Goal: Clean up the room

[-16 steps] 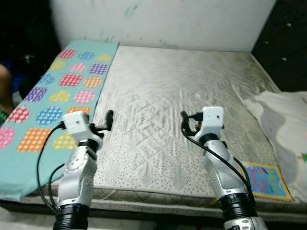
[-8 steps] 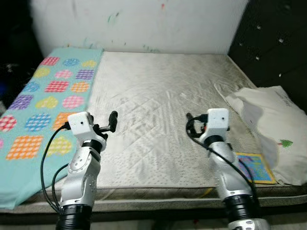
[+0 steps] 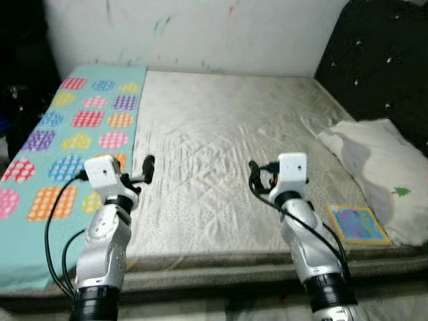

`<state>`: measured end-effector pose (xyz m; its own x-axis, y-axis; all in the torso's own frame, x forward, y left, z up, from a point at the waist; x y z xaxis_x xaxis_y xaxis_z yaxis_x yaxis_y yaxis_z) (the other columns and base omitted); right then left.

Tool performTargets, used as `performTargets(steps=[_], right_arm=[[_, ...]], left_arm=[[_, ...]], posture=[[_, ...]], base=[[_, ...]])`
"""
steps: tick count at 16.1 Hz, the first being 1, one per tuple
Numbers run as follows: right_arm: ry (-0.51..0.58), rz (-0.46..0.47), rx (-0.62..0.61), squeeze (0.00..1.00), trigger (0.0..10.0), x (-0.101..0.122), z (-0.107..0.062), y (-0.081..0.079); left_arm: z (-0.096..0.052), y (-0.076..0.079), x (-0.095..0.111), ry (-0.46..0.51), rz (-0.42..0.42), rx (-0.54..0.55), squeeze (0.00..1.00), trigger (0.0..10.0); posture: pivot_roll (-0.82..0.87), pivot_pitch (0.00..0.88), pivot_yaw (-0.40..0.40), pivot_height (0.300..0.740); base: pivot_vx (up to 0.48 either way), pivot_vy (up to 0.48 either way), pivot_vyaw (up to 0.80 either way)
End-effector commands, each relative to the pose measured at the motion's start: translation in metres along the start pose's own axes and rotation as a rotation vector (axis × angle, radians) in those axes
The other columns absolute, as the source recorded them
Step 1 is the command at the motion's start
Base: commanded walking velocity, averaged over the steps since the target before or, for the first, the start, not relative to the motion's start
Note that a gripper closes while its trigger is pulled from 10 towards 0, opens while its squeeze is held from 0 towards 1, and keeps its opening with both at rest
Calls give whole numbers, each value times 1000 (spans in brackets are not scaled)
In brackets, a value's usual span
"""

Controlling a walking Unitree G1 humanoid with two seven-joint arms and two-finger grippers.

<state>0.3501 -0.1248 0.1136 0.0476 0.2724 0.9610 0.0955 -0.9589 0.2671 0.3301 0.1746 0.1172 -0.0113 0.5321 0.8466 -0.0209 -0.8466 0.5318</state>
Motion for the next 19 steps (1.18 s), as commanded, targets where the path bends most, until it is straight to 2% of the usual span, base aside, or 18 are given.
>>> performTargets(steps=[1,5,19], right_arm=[[-22,-9,-19,0,10000,-5,-1,6],[-22,-11,-17,0,10000,-5,-1,6],[-18,-17,-3,0,10000,-6,-1,4]], left_arm=[[1,8,-3,-15,-17,-39,0,10000],[-1,11,-2,-9,-32,-69,0,10000],[-4,14,-2,-10,-55,-103,0,10000]], posture=[[-102,8,-17,740],[-102,8,-17,740],[-104,9,-16,740]], base=[[0,0,0],[0,0,0],[350,0,0]])
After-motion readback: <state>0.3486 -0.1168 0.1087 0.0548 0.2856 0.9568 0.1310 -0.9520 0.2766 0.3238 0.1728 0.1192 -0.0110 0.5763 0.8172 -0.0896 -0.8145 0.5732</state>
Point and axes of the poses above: a point about 5 cm out from each wrist's last joint towards the gripper, its own z axis pointing out of the wrist towards the gripper, its own x axis along the axis of the wrist's last joint, y = z × x, the point moved 2 cm from there along z, pointing out of the wrist towards the gripper, and after that the axes turned 15 degrees about -z, right-handed, at the moved point
